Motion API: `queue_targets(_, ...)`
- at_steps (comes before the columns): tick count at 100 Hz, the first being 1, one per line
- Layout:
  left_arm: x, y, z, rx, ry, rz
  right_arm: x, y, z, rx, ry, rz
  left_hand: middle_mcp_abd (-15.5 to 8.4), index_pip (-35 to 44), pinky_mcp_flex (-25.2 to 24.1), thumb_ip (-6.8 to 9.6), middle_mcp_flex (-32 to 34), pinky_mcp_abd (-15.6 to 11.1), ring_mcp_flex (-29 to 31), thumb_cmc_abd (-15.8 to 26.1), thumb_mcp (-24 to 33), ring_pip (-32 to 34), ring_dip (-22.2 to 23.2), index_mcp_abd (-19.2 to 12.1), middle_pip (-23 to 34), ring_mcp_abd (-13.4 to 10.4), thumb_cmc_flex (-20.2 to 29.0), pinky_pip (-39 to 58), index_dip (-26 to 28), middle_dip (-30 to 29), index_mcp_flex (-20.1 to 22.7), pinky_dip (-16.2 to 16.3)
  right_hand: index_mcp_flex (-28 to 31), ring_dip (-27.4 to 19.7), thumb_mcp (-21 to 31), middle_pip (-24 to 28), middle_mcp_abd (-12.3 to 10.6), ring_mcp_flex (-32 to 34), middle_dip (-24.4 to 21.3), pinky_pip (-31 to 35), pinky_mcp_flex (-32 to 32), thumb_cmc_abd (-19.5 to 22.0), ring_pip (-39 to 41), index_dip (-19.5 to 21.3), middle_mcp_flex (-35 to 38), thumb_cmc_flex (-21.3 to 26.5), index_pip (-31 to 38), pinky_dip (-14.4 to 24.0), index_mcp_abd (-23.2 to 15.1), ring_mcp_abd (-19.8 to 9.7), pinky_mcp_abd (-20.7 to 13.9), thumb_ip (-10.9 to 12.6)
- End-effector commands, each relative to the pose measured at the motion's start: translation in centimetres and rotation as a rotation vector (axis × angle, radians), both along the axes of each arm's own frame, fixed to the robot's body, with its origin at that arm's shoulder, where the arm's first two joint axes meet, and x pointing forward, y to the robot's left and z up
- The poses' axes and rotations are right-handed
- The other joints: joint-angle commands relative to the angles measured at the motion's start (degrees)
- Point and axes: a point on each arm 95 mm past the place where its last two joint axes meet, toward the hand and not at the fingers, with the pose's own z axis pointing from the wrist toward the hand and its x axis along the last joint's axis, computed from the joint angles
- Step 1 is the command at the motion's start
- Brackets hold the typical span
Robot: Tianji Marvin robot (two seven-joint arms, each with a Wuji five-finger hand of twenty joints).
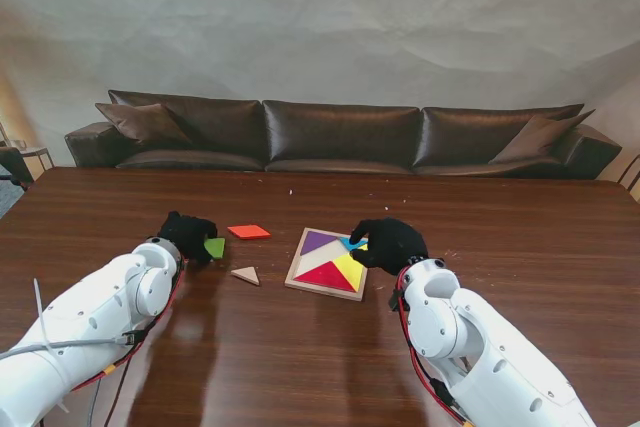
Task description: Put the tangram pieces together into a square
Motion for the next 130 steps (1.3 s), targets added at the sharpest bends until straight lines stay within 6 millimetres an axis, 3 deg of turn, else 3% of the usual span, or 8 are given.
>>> queue_targets(1, -1.3, 0.1, -2.3, 0.003, 0.068, 0.001, -0.1, 0.2, -0.4, 0.000, 0.023, 0.005, 0.64, 16.14, 1.00, 3.01, 1.32, 1.92, 1.68, -1.20, 1.97, -1.74, -1.57, -5.40, 2.37, 1.21, 8.85, -1.61, 2.57, 1.70, 8.94, -2.10, 0.77, 0.03, -0.12, 0.54, 1.05, -0.62, -0.81, 0.61, -7.16, 0.65, 0.62, -0.11, -1.92, -1.44, 0.18, 0.13, 0.56, 0.39, 0.50, 0.91)
queue_targets(39, -1.2, 0.4, -1.9, -0.034, 0.049, -0.022, 0.0, 0.1, -0.6, 0.005, 0.045, 0.003, 1.18, 20.77, 6.74, 2.71, 1.34, 4.37, 6.67, -2.93, 3.54, -0.60, -2.33, -4.75, 10.52, 2.35, 9.12, -1.35, 0.89, 0.86, 12.29, -6.88, 0.55, 0.00, -0.11, 0.65, 1.25, -0.64, -0.83, 0.72, -7.20, 1.20, 0.62, -0.14, -2.07, -1.33, 0.24, 0.12, 0.76, 0.40, 0.40, 1.02)
queue_targets(48, -1.2, 0.4, -1.9, -0.046, 0.044, -0.027, 0.0, 0.1, -0.7, 0.007, 0.049, 0.002, 2.25, 21.63, 7.41, 2.64, 1.31, 3.86, 7.53, -3.24, 3.66, 1.20, -1.20, -4.40, 12.01, 2.01, 8.85, -0.70, 0.57, 2.09, 13.25, -7.15, 0.53, -0.01, -0.13, 0.68, 1.24, -0.67, -0.84, 0.73, -7.22, 1.37, 0.62, -0.14, -2.08, -1.34, 0.27, 0.11, 0.82, 0.39, 0.44, 1.03)
queue_targets(71, -1.2, 0.5, -1.8, -0.067, 0.047, -0.044, 0.2, 0.0, -0.9, 0.008, 0.059, -0.004, 1.87, 27.04, 9.60, 2.50, 1.88, 3.15, 10.66, -3.73, 4.09, 7.70, 3.96, -5.28, 16.50, 0.90, 8.86, 1.36, -1.56, 6.42, 18.53, -7.97, 0.47, -0.02, -0.05, 0.74, 1.23, -0.69, -0.88, 0.83, -7.18, 1.77, 0.72, -0.17, -2.11, -1.29, 0.36, 0.10, 0.93, 0.53, 0.33, 1.11)
queue_targets(89, -1.1, 0.6, -1.4, -0.076, 0.037, -0.063, 0.3, 0.0, -1.0, 0.010, 0.064, -0.007, 1.35, 27.59, 12.34, 2.47, 2.21, 2.37, 13.52, -4.81, 4.59, 13.16, 7.69, -5.17, 20.37, -0.63, 8.91, 4.28, -3.71, 8.65, 19.59, -7.72, 0.63, -0.03, -0.07, 0.80, 1.27, -0.66, -0.89, 0.84, -7.22, 1.95, 0.79, -0.18, -2.08, -1.33, 0.46, 0.08, 1.03, 0.46, 0.35, 1.13)
queue_targets(107, -1.1, 0.7, -1.2, -0.077, 0.039, -0.071, 0.4, -0.1, -1.1, 0.010, 0.072, -0.007, 1.95, 27.71, 14.23, 2.38, 1.85, 3.58, 15.87, -4.89, 4.88, 15.49, 9.52, -4.90, 21.50, 0.21, 8.43, 6.46, -4.34, 8.36, 19.74, -6.88, 0.62, -0.07, -0.06, 0.78, 1.28, -0.69, -0.93, 0.91, -7.18, 2.17, 0.79, -0.22, -2.17, -1.34, 0.47, 0.07, 1.21, 0.43, 0.34, 1.17)
queue_targets(121, -1.2, 0.8, -1.1, -0.067, 0.046, -0.076, 0.4, -0.1, -1.1, 0.013, 0.076, -0.009, 0.57, 27.75, 15.67, 2.40, 0.62, 3.83, 17.52, -4.71, 5.04, 16.59, 10.55, -5.17, 22.19, 0.42, 8.37, 8.15, -4.54, 9.31, 19.57, -6.00, 0.63, -0.09, -0.09, 0.81, 1.33, -0.74, -0.94, 0.89, -7.26, 2.24, 0.78, -0.24, -2.18, -1.31, 0.49, 0.04, 1.18, 0.52, 0.41, 1.19)
queue_targets(130, -1.3, 0.8, -1.1, -0.065, 0.050, -0.073, 0.4, -0.1, -1.2, 0.014, 0.080, -0.010, 1.55, 28.01, 16.54, 2.42, -2.07, 3.37, 18.56, -4.46, 4.84, 18.13, 11.97, -5.40, 21.98, 0.26, 8.62, 9.88, -4.74, 11.20, 19.46, -4.91, 0.62, -0.10, -0.10, 0.80, 1.37, -0.74, -0.96, 0.87, -7.32, 2.36, 0.78, -0.26, -2.24, -1.33, 0.50, 0.03, 1.17, 0.52, 0.39, 1.20)
